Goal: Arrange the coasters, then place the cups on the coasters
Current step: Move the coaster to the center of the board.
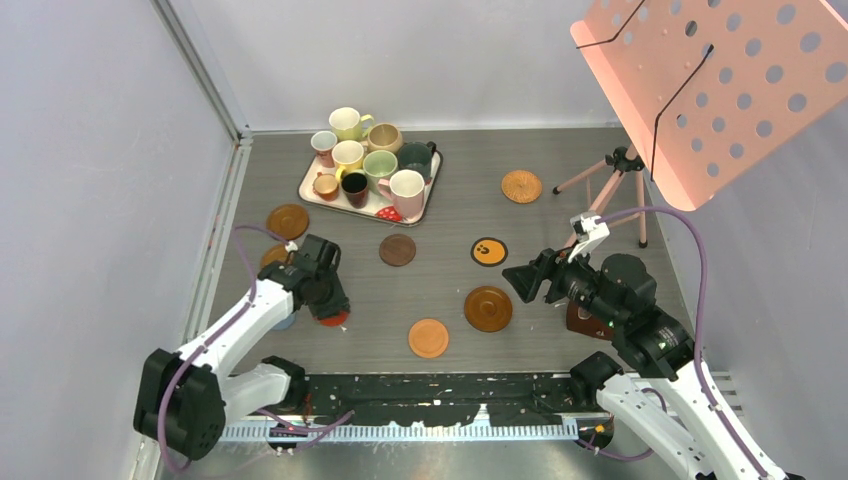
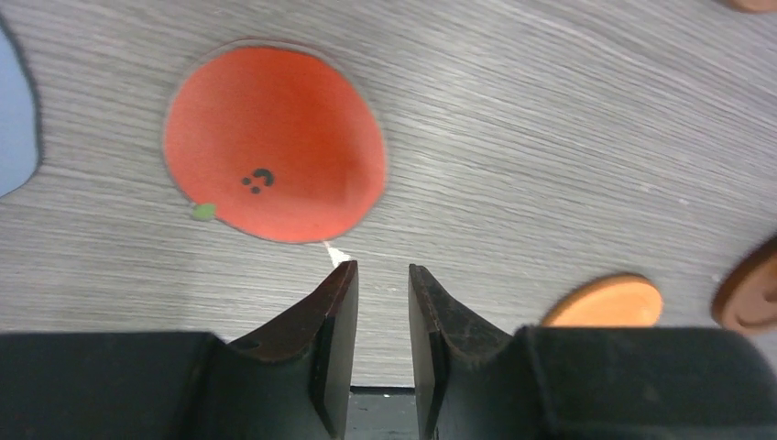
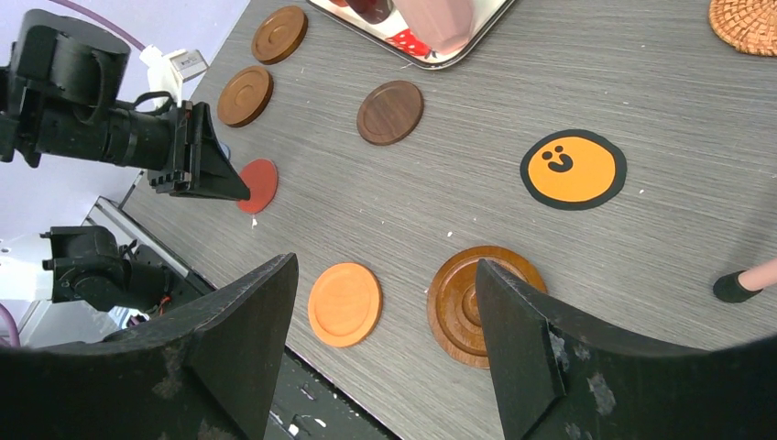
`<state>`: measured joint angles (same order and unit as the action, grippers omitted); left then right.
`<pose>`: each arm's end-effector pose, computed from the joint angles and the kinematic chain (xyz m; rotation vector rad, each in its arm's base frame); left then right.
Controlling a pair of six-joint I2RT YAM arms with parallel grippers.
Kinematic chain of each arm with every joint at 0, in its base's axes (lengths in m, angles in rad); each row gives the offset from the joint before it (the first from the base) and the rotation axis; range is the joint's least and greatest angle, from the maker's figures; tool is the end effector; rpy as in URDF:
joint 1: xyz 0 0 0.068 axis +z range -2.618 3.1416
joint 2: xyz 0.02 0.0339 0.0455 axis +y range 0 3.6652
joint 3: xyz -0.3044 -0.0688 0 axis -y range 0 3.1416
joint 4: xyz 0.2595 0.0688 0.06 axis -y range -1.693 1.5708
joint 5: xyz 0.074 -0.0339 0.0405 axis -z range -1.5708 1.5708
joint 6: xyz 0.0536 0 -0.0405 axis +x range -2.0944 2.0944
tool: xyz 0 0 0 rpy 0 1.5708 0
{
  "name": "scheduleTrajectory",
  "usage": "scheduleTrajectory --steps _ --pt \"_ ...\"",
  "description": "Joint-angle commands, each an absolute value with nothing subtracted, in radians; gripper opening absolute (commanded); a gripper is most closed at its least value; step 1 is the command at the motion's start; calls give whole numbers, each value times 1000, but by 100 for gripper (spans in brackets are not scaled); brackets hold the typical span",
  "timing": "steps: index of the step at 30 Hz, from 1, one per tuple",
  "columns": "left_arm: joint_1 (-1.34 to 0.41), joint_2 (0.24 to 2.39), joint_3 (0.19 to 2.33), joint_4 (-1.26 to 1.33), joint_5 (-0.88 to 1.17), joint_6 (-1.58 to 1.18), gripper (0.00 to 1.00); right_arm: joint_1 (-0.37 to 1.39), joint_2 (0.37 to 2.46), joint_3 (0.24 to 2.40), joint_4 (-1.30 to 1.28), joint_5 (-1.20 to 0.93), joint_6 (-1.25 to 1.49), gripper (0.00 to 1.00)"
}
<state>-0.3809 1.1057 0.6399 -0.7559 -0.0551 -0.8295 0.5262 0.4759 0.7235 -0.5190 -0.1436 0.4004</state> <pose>0.1737 -0.0664 0.2028 -0.6395 2.7418 -0.2187 0.0901 0.0612 0.3407 -0.2241 1.8986 0.7709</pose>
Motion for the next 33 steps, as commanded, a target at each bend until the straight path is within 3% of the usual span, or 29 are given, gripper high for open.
scheduleTrajectory --steps 1,18,33 --pt "-376 1070 706 -677 53 -760 30 529 486 747 -497 -142 422 78" --pt "-495 1638 1100 -294 269 -727 28 530 505 789 -559 -91 418 76" --pt "-487 1809 1193 -338 90 -761 27 531 484 764 -560 -99 406 76"
